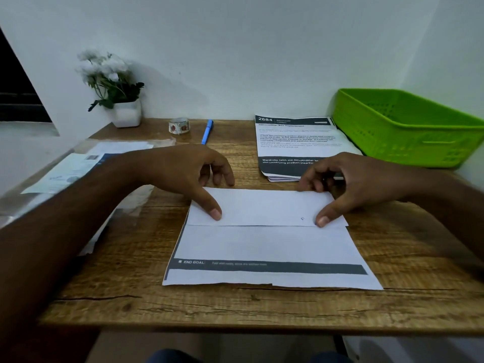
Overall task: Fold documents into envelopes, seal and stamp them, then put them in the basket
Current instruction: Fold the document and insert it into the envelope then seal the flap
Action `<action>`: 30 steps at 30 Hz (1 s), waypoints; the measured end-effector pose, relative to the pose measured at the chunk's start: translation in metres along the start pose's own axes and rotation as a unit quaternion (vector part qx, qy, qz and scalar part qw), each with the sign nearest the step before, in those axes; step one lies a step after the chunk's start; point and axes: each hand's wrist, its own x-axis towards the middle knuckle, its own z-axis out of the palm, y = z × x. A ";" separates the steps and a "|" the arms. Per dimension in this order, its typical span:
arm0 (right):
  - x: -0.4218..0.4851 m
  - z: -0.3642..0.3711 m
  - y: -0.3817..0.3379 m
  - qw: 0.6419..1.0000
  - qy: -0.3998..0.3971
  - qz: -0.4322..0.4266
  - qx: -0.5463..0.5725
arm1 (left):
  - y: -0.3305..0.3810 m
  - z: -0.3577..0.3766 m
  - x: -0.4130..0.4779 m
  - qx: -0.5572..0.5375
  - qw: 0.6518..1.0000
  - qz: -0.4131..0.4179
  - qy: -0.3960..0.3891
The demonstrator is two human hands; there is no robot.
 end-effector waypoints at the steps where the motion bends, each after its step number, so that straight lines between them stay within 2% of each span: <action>1: -0.001 0.000 -0.001 1.000 -0.005 0.008 0.004 | 0.001 0.000 0.000 0.000 1.000 0.003 -0.002; 9: 0.000 0.002 -0.005 0.999 -0.016 0.022 -0.016 | 0.008 0.001 -0.002 -0.022 0.999 0.016 0.019; 14: -0.005 0.002 -0.011 0.999 -0.022 0.018 0.029 | 0.010 0.001 -0.004 -0.025 0.999 0.023 0.029; 18: -0.008 0.000 -0.013 0.996 0.023 0.015 0.082 | 0.008 -0.001 -0.007 -0.016 0.996 0.014 0.085; 26: -0.005 -0.002 -0.014 0.983 0.157 -0.042 0.080 | 0.004 -0.003 -0.008 -0.024 0.980 0.021 0.195; 30: -0.002 -0.001 -0.008 0.979 0.178 -0.086 0.043 | -0.001 -0.004 -0.006 0.012 0.981 0.044 0.189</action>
